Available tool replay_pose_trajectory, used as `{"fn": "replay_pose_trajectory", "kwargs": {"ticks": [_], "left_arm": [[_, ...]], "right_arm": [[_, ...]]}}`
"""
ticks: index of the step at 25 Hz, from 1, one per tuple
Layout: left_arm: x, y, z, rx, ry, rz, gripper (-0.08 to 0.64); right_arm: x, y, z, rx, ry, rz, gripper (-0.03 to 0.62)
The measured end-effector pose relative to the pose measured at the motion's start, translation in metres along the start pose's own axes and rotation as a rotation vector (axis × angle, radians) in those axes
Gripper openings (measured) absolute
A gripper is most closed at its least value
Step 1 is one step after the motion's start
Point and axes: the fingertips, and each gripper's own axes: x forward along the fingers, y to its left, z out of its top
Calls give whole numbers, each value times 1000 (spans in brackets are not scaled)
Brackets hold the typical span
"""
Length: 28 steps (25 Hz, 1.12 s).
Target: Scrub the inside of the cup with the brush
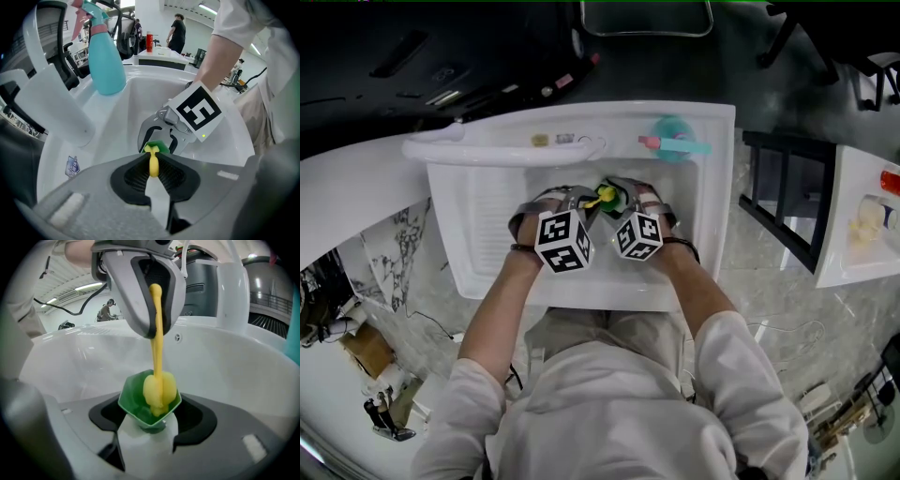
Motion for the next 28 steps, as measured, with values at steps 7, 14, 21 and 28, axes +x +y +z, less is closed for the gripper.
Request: {"fn": "replay_pose_trajectory", "kwargs": {"ticks": [7,14,21,28], "left_arm": [[-20,-3,9,11,-18,7,38],[-46,-6,8,-6,-45,22,38],[-76,-10,15,-38,-111,51,38],[-107,-12,14,-98,-174,90,38]], "right_arm": [[0,-1,-1,-2,2,-1,304],[1,0,-1,-3,6,-2,304],[1,0,-2,-5,9,0,304],[1,0,-2,-6,11,1,304]]}}
